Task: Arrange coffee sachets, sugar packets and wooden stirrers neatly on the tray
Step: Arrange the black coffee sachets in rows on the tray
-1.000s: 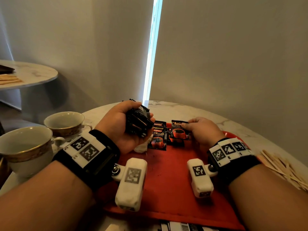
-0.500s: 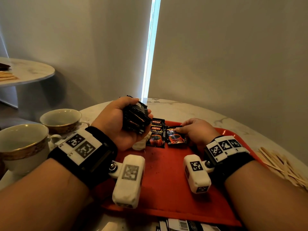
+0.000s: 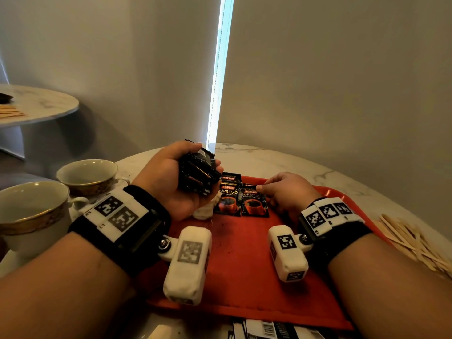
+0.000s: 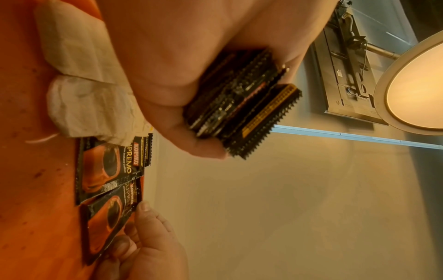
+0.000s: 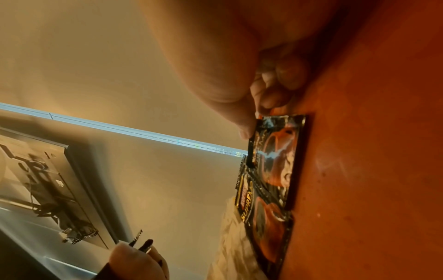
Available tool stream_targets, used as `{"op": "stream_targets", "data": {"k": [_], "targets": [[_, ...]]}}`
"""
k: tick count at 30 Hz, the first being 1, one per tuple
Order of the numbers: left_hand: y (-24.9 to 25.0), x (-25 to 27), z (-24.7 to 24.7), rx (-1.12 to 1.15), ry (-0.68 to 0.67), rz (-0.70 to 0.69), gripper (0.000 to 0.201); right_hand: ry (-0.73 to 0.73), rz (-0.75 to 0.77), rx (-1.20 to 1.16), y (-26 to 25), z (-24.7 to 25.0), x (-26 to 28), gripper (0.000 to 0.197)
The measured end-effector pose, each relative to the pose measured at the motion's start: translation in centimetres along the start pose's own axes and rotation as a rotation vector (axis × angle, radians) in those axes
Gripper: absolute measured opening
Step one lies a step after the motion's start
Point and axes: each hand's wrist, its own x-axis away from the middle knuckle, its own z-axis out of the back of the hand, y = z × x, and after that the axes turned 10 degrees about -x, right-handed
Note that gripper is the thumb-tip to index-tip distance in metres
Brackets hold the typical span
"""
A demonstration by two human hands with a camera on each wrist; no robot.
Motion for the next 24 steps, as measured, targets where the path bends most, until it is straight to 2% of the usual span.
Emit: {"op": "stream_targets", "data": {"k": [4,8,11,13,15,17,20,24], "targets": [[0.0,0.1,0.0,0.001,0.008,-0.002,0.058,0.003,-0.001,-0.036,0.0,0.0,-0.1,0.027],[-0.2,0.0,-0.1,-0.031,0.031,0.001,0.054,0.039,0.011,-0.094,-0.3,0.0,0.0,0.032],[-0.4,0.0,-0.3,-0.06,0.046,-0.002,0.052,0.04,0.127,-0.175,-1.3,-0.2,0.8,0.029],[-0.5,0.1,-0.5,-0.082,0.045,0.004,0.051,0.001,0.243,-0.285,-2.8,-0.2,2.1,0.039],[-0.6,0.2,-0.7,-0.099,0.039,0.014,0.052,-0.074,0.369,-0.308,-4.4,-0.2,3.7,0.051],[-0.7,0.3,-0.9,-0.101,0.027,0.021,0.051,-0.242,0.457,-0.317,-5.9,-0.3,5.0,0.052],[-0.8,0.3,-0.9,-0.103,0.019,0.018,0.046,-0.489,0.511,-0.273,-7.3,-0.4,6.7,0.049],[-1.0,0.5,-1.0,-0.129,-0.059,0.014,0.061,-0.59,0.521,-0.125,-7.6,-1.3,7.9,0.045]]}}
